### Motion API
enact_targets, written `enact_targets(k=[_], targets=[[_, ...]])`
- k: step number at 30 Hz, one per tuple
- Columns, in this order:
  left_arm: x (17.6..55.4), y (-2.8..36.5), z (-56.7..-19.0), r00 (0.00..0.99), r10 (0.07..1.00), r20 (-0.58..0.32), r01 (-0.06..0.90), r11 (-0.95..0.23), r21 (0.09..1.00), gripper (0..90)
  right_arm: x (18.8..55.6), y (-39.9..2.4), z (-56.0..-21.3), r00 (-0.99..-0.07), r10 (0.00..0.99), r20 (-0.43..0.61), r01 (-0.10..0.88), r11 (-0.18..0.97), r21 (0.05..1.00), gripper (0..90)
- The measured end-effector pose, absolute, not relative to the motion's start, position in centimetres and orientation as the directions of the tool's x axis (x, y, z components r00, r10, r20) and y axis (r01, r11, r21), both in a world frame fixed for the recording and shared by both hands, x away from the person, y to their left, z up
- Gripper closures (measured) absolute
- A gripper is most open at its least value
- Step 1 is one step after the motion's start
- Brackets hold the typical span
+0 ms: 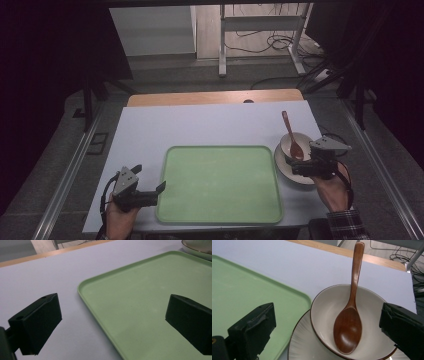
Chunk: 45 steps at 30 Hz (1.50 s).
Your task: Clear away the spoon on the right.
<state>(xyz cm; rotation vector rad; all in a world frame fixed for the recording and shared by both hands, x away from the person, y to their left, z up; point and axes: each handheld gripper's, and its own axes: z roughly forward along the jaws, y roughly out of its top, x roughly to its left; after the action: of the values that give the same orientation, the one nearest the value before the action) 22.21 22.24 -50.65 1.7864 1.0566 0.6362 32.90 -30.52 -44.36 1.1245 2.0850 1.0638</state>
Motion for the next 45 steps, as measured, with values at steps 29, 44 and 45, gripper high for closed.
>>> enact_targets(k=[29,44,45], targets=[[22.2,22.2,-50.7,0.506,0.862,-0.019,0.390,-0.209,0.897,0.6,37.7,-29.1,-43.0,-0.476,0.875,-0.092,0.510,0.360,0.781,0.0],[22.2,22.3,-50.6,0.502,0.864,-0.019,0.389,-0.207,0.898,0.8,41.5,-28.6,-42.3,-0.436,0.897,-0.076,0.568,0.340,0.750,20.6],[22.2,22.3,-50.6,0.502,0.864,-0.019,0.389,-0.207,0.898,0.8,41.5,-28.6,-42.3,-0.436,0.897,-0.076,0.568,0.340,0.750,20.6]])
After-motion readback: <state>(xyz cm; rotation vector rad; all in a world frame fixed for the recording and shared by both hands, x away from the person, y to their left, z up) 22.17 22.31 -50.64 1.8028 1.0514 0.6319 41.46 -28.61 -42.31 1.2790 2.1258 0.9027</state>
